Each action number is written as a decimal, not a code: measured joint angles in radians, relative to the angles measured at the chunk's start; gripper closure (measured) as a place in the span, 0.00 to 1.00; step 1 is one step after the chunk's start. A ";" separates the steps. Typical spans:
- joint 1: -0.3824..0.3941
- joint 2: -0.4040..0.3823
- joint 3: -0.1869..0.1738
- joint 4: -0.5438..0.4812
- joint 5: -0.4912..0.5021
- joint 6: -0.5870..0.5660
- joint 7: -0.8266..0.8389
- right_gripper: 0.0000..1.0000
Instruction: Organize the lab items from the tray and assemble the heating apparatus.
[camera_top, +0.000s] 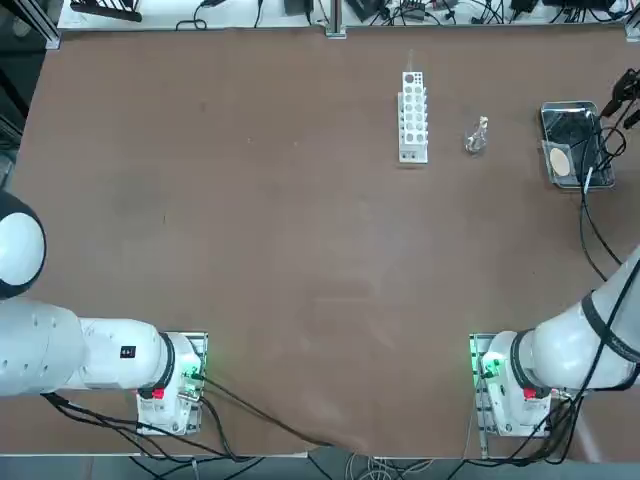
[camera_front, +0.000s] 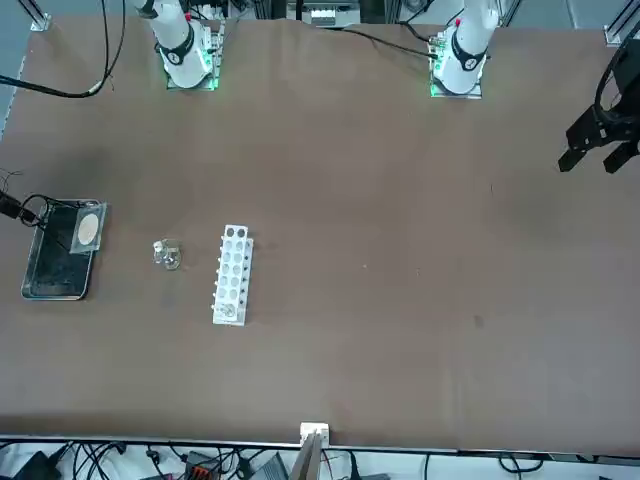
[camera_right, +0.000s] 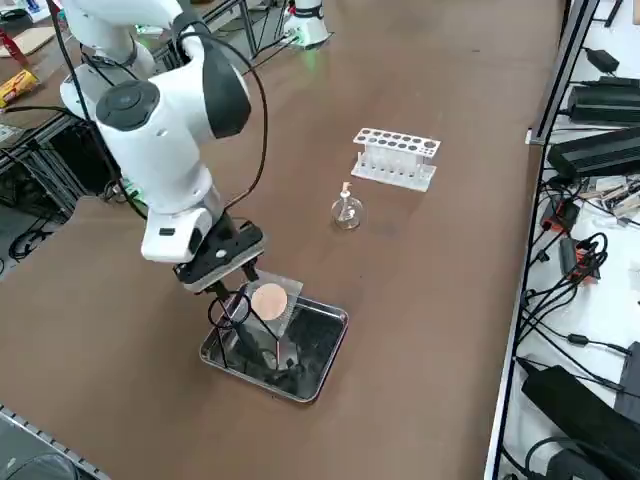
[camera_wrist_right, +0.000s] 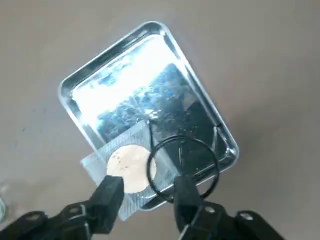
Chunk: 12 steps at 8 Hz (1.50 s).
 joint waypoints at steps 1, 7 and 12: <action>-0.013 0.000 0.000 -0.017 0.011 0.021 0.023 0.46; -0.034 -0.004 0.004 -0.074 0.118 0.109 0.253 0.44; -0.027 -0.004 0.008 -0.090 0.129 0.120 0.422 0.45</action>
